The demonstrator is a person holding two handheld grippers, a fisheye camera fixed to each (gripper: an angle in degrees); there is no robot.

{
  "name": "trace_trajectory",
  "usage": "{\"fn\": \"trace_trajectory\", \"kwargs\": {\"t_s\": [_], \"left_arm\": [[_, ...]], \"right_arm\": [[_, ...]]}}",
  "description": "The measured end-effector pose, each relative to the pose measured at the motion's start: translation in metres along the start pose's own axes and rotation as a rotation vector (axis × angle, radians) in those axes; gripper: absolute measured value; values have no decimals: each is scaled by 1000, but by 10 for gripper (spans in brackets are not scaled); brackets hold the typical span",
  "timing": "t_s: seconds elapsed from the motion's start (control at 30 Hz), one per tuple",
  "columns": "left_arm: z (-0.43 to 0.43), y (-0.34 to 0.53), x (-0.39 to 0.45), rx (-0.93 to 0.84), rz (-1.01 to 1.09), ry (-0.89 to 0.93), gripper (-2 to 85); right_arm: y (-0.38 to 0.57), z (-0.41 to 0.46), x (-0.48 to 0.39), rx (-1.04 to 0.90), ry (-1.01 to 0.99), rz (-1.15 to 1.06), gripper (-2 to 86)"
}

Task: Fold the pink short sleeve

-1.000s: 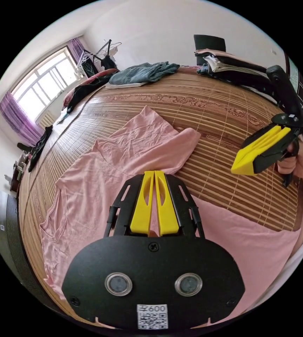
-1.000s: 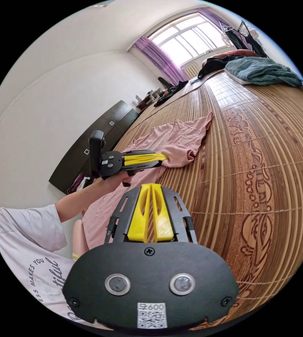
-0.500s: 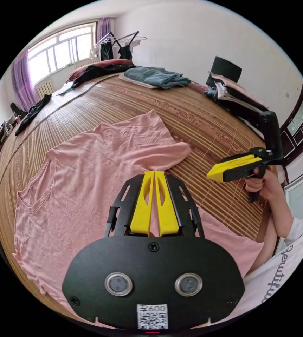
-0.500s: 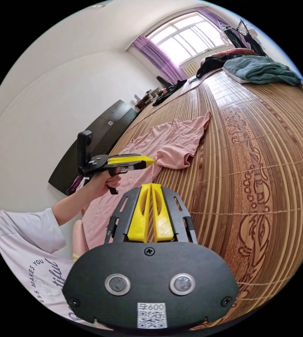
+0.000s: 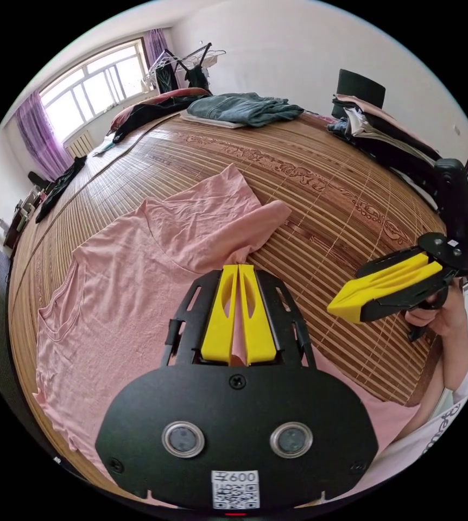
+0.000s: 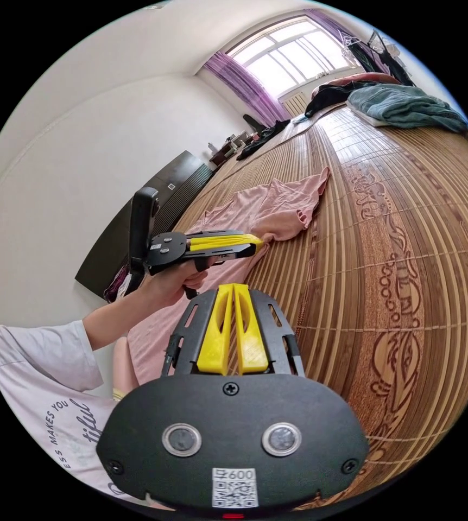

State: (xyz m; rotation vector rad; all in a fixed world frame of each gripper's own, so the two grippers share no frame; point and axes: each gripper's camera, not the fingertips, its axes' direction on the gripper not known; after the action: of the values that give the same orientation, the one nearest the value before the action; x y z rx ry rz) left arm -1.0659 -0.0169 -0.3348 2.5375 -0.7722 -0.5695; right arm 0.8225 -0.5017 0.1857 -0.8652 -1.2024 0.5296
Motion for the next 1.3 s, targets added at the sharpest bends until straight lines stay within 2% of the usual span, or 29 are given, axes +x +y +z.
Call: {"fn": "trace_trajectory", "kwargs": {"t_s": [0.4,0.47,0.53,0.6,0.67,0.73,0.83,0.93,1.03,1.17,1.3], "left_arm": [[-107,-8,94,160,83,-25,2],[-152,-8,102,213,-9,65,2],[-198,11,109,293,-4,108,3],[-248,44,123,359,24,-7,3],[-310,103,151,402,103,-309,4],[-351,154,174,429,176,-533,6],[-412,226,198,368,226,-682,7],[-467,281,208,248,97,-774,8],[-521,334,206,226,-78,-727,9],[-564,391,192,160,-262,-629,9],[-571,413,159,66,-384,-529,10]], "right_arm": [[10,1,63,-3,7,10,-8],[13,4,76,-10,12,6,-8],[16,7,88,-14,12,9,-8],[20,8,99,-13,11,6,-8],[27,8,112,0,18,-7,-8],[33,7,124,23,15,-16,-8],[49,3,144,84,15,-12,-8],[68,1,153,144,50,-56,-8],[98,1,142,161,100,-172,-8],[153,37,122,-86,201,-204,-8],[221,65,97,-165,280,-249,-8]]}}
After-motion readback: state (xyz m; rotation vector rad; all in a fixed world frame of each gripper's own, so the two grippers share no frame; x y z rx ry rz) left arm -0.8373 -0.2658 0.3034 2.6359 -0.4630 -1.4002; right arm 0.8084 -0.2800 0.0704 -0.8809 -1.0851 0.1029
